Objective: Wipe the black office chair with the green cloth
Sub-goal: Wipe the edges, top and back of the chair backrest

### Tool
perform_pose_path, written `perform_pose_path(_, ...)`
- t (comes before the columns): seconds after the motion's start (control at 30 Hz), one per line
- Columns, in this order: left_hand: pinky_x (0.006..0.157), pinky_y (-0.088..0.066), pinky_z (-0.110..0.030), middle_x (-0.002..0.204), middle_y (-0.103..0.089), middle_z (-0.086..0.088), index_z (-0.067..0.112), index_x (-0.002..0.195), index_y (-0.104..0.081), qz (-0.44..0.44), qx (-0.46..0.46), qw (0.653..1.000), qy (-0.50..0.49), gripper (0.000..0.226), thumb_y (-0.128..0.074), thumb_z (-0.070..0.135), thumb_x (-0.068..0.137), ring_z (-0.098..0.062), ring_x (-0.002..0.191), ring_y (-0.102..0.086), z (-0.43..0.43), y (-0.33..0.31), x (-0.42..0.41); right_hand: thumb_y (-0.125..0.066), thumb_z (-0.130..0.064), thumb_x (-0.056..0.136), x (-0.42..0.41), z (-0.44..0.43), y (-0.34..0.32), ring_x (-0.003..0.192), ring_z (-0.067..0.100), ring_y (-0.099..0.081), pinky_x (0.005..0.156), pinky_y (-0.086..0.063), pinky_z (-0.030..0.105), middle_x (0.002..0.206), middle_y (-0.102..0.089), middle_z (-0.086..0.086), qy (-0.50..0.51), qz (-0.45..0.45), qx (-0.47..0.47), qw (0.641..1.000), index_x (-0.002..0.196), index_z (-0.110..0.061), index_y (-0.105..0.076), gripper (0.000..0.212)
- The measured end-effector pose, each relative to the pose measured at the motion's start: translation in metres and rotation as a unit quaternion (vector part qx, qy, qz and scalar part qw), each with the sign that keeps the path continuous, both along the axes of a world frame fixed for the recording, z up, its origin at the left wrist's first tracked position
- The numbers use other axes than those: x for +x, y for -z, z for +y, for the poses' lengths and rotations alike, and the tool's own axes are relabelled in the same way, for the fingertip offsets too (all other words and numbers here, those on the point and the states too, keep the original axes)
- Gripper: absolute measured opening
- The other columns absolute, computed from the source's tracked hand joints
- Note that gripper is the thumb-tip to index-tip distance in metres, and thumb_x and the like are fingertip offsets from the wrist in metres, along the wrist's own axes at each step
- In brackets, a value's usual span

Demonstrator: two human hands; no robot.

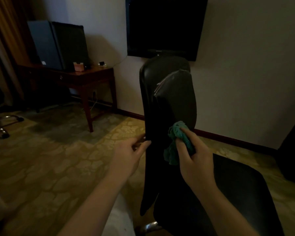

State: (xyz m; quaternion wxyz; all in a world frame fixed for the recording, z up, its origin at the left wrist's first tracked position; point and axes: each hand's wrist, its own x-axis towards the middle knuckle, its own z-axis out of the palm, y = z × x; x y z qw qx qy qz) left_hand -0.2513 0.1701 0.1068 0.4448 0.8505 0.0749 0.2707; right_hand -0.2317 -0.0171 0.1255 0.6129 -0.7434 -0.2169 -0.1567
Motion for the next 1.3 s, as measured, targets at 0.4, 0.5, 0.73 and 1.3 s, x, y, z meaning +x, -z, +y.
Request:
perform_pose_path(0.4,0.07,-0.05,-0.008,0.096,-0.069,0.028,0.049,0.113,-0.058,-0.088,-0.075,0.992,0.049,0.017,-0.052,0.043,0.098,0.01,0.093,-0.065,-0.009,-0.087,0.024,-0.062,-0.022,0.092,0.053,0.01,-0.073,0.108,-0.012,-0.052,0.095,-0.051,0.021,0.112,-0.051,-0.035,-0.044,-0.056,-0.12,0.99,0.13,-0.045,-0.049,0.046)
perform_pose_path(0.5,0.071,-0.044,-0.002,0.099,-0.064,0.029,0.053,0.118,-0.05,-0.116,-0.082,0.989,0.041,0.019,-0.043,0.048,0.101,0.02,0.094,-0.057,-0.014,-0.109,0.033,-0.06,-0.02,0.093,0.064,0.016,-0.084,0.111,-0.013,-0.05,0.097,-0.049,0.021,0.113,-0.049,-0.036,-0.044,-0.104,-0.139,0.984,0.131,-0.046,-0.048,0.047)
perform_pose_path(0.73,0.074,-0.048,-0.008,0.107,-0.064,0.021,0.035,0.135,-0.05,-0.12,-0.03,0.992,0.004,0.05,-0.029,0.059,0.096,0.01,0.096,-0.059,-0.011,-0.11,0.057,-0.053,-0.026,0.09,0.087,0.035,-0.091,0.089,0.003,-0.05,0.072,-0.046,0.016,0.112,-0.05,-0.009,-0.02,-0.267,-0.248,0.931,0.14,-0.027,-0.048,0.05)
perform_pose_path(1.3,0.06,-0.049,-0.017,0.084,-0.066,0.014,0.033,0.116,-0.056,-0.132,0.001,0.991,-0.032,0.03,-0.032,0.046,0.103,0.0,0.079,-0.064,0.0,-0.109,0.076,-0.049,-0.035,0.09,0.119,0.04,-0.097,0.084,0.007,-0.057,0.068,-0.051,0.019,0.109,-0.057,-0.003,-0.045,-0.326,-0.28,0.902,0.125,-0.021,-0.06,0.04)
